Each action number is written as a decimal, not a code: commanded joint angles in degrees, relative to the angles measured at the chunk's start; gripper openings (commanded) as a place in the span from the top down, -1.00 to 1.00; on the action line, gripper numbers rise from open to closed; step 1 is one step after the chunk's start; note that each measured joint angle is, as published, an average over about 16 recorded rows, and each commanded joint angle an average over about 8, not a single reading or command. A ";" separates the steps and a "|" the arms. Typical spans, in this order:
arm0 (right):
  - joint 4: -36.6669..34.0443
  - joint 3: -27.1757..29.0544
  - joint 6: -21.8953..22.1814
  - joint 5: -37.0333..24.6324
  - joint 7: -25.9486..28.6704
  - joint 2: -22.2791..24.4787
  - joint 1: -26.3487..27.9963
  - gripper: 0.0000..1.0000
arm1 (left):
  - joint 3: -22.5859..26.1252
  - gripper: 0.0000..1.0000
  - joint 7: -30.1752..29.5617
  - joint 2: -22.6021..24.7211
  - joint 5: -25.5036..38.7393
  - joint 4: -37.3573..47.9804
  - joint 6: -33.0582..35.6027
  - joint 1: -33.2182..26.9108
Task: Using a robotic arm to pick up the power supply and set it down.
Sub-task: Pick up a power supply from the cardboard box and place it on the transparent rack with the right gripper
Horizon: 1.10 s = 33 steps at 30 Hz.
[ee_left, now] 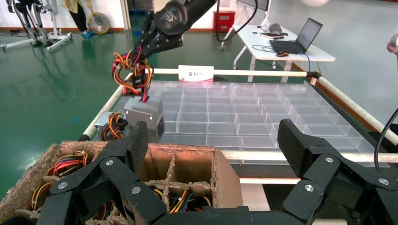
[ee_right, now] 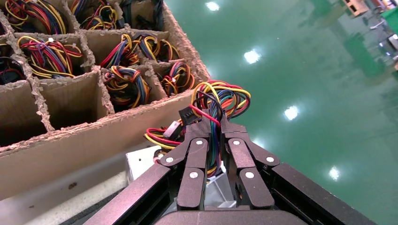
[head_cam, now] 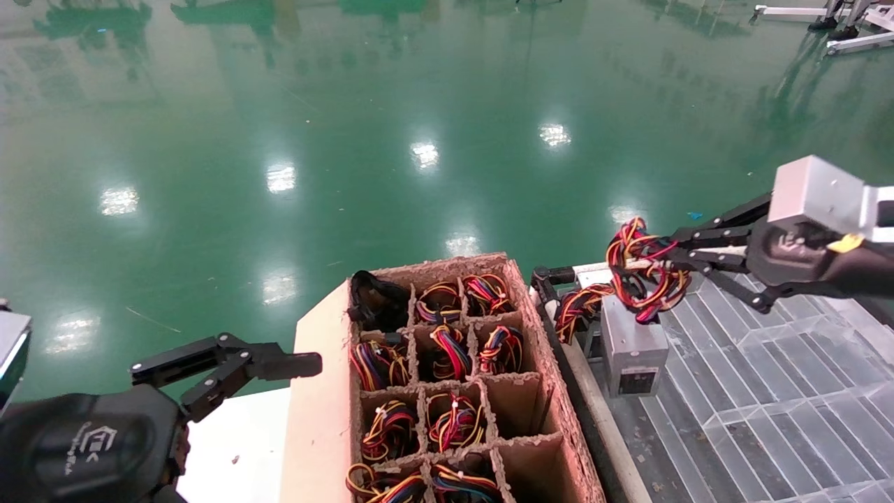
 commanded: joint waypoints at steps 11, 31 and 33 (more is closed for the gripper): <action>-4.09 -1.31 1.62 -1.19 -2.25 -3.64 -1.52 1.00 | 0.01 -1.00 0.01 -0.01 -0.01 0.00 -0.01 0.00; -16.58 -1.95 3.00 -2.10 -9.66 -6.83 -1.40 1.00 | 0.04 -1.00 0.02 -0.02 -0.03 0.00 -0.02 -0.01; -17.59 -1.93 2.95 -2.10 -10.33 -6.83 -1.30 1.00 | 0.04 -1.00 0.02 -0.02 -0.03 0.00 -0.02 -0.01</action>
